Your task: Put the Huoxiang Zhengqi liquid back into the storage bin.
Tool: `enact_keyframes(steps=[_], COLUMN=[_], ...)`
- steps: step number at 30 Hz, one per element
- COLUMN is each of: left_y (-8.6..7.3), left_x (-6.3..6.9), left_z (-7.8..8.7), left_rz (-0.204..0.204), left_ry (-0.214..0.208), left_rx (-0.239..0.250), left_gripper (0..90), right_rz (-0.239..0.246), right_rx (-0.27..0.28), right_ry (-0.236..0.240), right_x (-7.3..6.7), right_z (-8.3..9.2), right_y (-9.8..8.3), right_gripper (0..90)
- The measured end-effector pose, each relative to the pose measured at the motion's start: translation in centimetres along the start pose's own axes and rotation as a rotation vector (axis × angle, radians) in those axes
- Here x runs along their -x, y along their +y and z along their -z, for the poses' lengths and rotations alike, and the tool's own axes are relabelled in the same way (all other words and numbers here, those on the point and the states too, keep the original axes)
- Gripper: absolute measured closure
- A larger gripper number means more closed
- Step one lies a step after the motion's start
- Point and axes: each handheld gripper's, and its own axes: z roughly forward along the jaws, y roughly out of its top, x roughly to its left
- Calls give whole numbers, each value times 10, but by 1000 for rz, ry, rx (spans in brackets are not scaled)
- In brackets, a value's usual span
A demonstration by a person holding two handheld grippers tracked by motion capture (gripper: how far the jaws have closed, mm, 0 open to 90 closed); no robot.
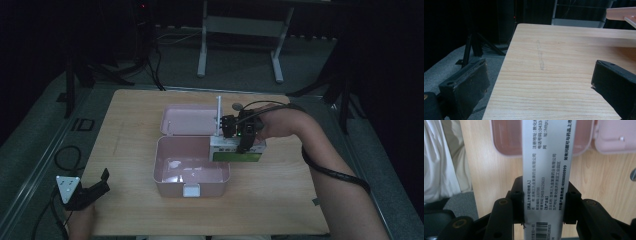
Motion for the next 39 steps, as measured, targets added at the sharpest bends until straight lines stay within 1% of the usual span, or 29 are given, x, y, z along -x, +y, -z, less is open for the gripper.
enact_keyframes(steps=[4,9,13,15,16,21,24,31,35,39], left_y=[0,0,0,0,0,0,0,0,0,0], left_x=[0,0,0,0,0,0,-1,-1,-1,-1], left_z=[0,0,0,0,0,0,0,0,0,0], left_rz=[1,0,2,2,1,2,2,2,3,3], left_ry=[-1,-1,-1,-1,-1,-2,-2,-2,-2,-3], left_rx=[0,0,2,3,3,4,4,4,3,2], left_gripper=[13,13,13,13,14,13,14,13,14,13], right_rz=[13,32,54,57,65,76,78,90,103,97], right_rx=[2,2,6,8,11,25,25,39,32,28], right_ry=[9,20,21,22,18,27,29,38,42,55], right_x=[2,1,0,0,-1,-2,-3,-6,-6,-5], right_z=[-3,-7,-8,-8,-8,-10,-12,-20,-30,-41], right_y=[13,29,42,45,51,65,72,84,88,91], right_gripper=[621,621,621,621,621,621,621,621,621,621])
